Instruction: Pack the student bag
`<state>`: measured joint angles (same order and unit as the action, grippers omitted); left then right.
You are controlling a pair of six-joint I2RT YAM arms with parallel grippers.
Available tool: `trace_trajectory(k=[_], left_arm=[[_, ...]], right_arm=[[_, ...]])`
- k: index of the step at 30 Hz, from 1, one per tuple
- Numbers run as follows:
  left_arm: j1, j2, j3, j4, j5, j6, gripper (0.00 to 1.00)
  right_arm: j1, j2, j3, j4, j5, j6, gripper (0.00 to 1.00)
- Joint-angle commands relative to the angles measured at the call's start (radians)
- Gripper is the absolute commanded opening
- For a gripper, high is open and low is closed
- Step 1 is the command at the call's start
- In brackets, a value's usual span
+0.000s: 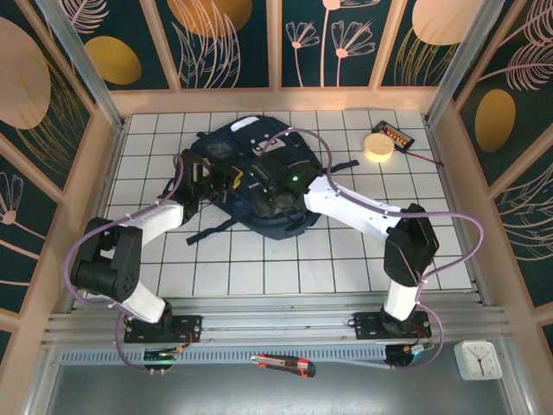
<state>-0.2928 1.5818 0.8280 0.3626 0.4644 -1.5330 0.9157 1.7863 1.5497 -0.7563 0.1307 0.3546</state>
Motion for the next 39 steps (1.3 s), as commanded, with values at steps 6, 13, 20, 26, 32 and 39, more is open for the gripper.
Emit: trace_trajectory(k=[6,13,20,26,32,39], left_arm=[[0.002,-0.032,0.034,0.120,0.047,-0.044,0.00],[0.002,-0.039,0.032,0.117,0.052,-0.042,0.00],[0.003,-0.030,0.042,0.115,0.052,-0.039,0.00],[0.002,-0.028,0.039,0.116,0.050,-0.038,0.00],[0.002,-0.025,0.041,0.115,0.046,-0.038,0.00],[0.002,-0.029,0.045,0.108,0.042,-0.037,0.00]], right_arm=[[-0.041,-0.012,-0.017,0.058,-0.023,0.017,0.44],[-0.072,-0.016,-0.047,0.096,-0.073,0.021,0.39],[-0.071,-0.007,-0.069,0.105,-0.102,0.014,0.37],[-0.061,-0.002,-0.075,0.130,-0.162,-0.008,0.36],[-0.057,0.007,-0.093,0.136,-0.172,-0.011,0.36],[-0.073,0.004,-0.097,0.123,-0.128,-0.008,0.29]])
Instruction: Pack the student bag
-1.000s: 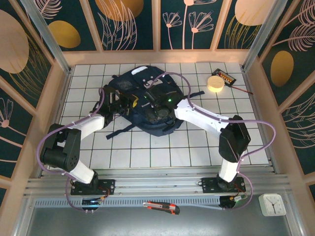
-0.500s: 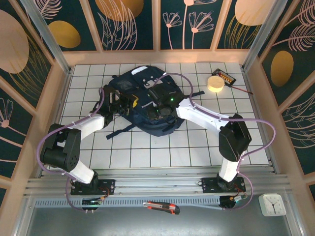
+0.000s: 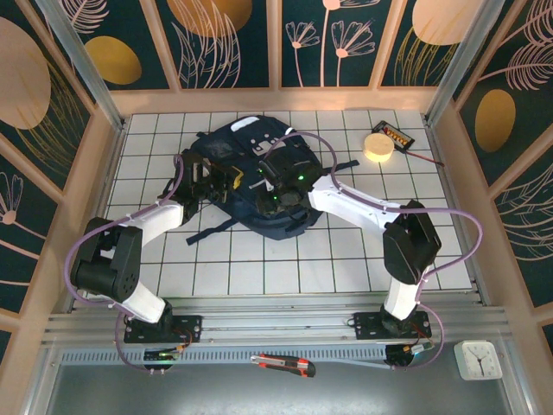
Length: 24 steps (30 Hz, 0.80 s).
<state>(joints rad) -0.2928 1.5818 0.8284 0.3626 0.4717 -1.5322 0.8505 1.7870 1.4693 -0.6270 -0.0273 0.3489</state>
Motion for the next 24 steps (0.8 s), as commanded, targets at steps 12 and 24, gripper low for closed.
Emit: trace_trajectory(k=[12,24], left_arm=[[0.002,-0.044,0.032,0.094,0.026,-0.024,0.00],[0.004,-0.040,0.026,0.045,-0.013,0.025,0.00]], right_arm=[[-0.045,-0.040,-0.045,-0.010,0.059,-0.004,0.08],[-0.160,-0.196,-0.214,-0.042,0.096,-0.025,0.00]])
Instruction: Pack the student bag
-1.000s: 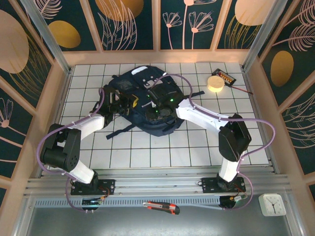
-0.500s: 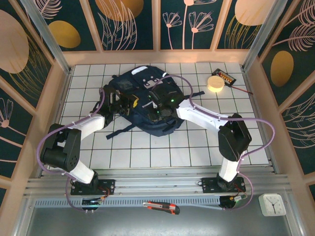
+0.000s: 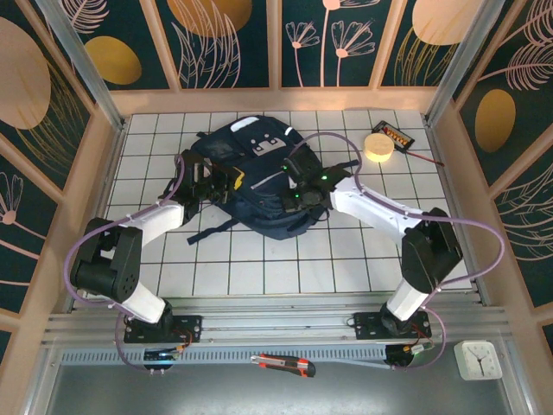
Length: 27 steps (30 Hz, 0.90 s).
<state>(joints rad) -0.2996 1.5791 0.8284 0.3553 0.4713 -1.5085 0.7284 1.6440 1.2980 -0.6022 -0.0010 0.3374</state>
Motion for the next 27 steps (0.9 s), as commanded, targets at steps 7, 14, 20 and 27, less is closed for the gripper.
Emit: trace_trajectory(k=[7,14,20,27], left_arm=[[0.011,-0.009,0.059,0.037,-0.001,0.034,0.00],[0.034,0.040,0.126,-0.039,0.001,0.115,0.00],[0.107,0.095,0.222,-0.171,0.011,0.241,0.00],[0.154,0.169,0.347,-0.335,0.034,0.372,0.23]], right_arm=[[-0.072,-0.064,-0.049,-0.024,-0.007,-0.042,0.00],[-0.008,-0.019,0.009,-0.003,-0.065,-0.048,0.00],[0.039,0.045,0.061,0.030,-0.149,0.001,0.00],[0.085,0.166,0.190,0.026,-0.215,0.029,0.00]])
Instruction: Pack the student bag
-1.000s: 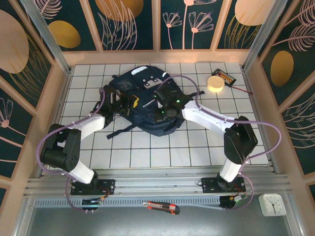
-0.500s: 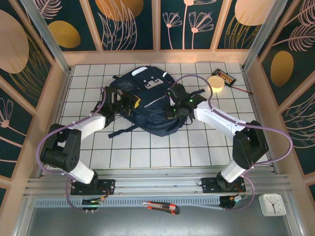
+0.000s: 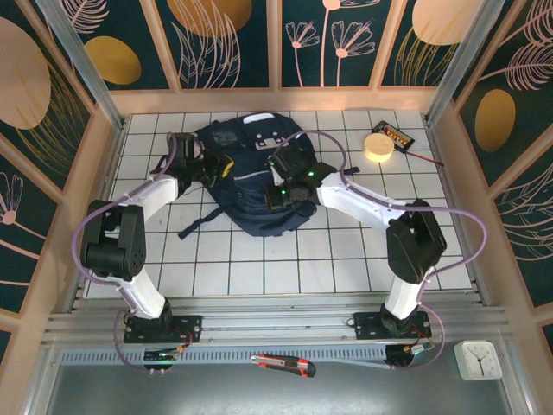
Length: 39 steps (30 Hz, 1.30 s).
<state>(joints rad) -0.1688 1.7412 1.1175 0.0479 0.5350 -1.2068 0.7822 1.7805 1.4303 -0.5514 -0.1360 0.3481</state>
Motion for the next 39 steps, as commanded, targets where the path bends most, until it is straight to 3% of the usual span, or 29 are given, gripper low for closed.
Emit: trace_trajectory(k=[1,9,14,24,32,39], left_arm=[[0.023,-0.002,0.048,-0.031,-0.033,0.073,0.31],[0.023,-0.208,-0.160,-0.034,-0.062,0.053,0.67],[0.024,-0.355,-0.269,-0.085,-0.101,0.049,0.78],[0.011,-0.567,-0.494,0.078,-0.088,-0.206,0.79],[-0.085,-0.494,-0.470,0.163,-0.116,-0.279,0.79],[-0.099,-0.454,-0.483,0.245,-0.126,-0.323,0.75]], right_arm=[[0.033,0.042,0.071,-0.029,-0.085,0.018,0.00],[0.031,0.090,0.122,-0.035,-0.098,-0.002,0.00],[0.030,0.115,0.148,-0.035,-0.114,-0.009,0.00],[0.028,0.122,0.165,-0.039,-0.117,-0.032,0.00],[0.021,0.118,0.172,-0.039,-0.124,-0.044,0.00],[0.020,0.128,0.192,-0.056,-0.125,-0.058,0.00]])
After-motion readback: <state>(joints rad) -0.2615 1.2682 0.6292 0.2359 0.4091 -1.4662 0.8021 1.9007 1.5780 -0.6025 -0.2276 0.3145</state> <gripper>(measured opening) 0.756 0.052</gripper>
